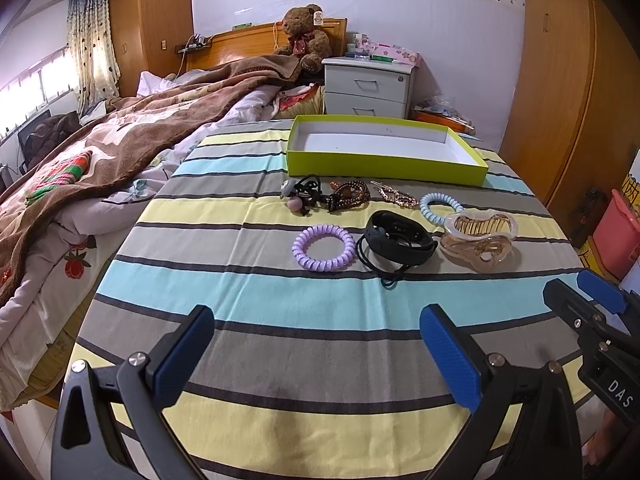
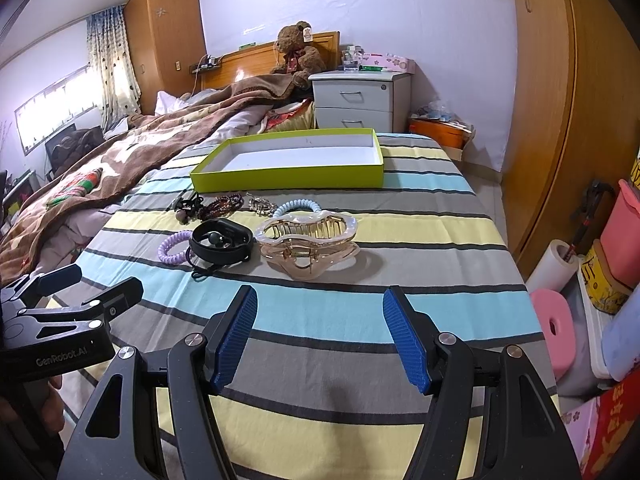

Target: Organize jewelry

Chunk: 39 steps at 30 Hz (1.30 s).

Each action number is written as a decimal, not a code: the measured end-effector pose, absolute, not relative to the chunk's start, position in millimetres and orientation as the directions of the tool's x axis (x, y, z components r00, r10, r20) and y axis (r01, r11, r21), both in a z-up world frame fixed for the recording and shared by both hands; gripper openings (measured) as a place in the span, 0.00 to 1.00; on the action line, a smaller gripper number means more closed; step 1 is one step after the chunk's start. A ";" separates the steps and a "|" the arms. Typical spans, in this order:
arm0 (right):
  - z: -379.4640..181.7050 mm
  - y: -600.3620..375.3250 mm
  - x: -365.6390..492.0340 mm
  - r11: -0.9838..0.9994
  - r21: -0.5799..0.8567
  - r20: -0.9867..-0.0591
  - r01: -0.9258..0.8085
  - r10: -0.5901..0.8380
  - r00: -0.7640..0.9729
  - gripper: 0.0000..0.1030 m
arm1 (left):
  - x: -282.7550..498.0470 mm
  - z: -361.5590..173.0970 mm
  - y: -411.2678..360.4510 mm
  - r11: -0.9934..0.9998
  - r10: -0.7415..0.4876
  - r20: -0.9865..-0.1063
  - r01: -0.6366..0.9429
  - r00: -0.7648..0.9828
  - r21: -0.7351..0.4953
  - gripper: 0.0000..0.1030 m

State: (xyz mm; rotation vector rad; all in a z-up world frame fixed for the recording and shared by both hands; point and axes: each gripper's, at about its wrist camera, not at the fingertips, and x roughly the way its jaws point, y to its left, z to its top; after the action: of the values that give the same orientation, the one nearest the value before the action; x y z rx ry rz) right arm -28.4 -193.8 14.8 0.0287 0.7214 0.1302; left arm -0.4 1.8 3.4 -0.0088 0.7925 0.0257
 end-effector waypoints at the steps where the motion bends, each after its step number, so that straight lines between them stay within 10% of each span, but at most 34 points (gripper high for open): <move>1: 15.4 -194.0 -28.4 0.992 0.070 -0.656 -0.108 0.128 0.744 0.64 | -0.6 3.4 1.8 1.000 0.022 -0.712 -0.028 0.702 0.003 1.00; 39: 14.6 -190.6 -30.9 0.991 0.070 -0.655 -0.117 0.134 0.744 0.64 | -2.2 5.1 4.8 0.999 0.020 -0.714 -0.037 0.700 -0.008 1.00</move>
State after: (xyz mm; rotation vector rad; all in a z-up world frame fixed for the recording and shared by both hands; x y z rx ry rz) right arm -30.9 -190.6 14.6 0.0251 0.7193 0.1372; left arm -2.2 4.8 5.1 -0.0218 0.7947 0.0317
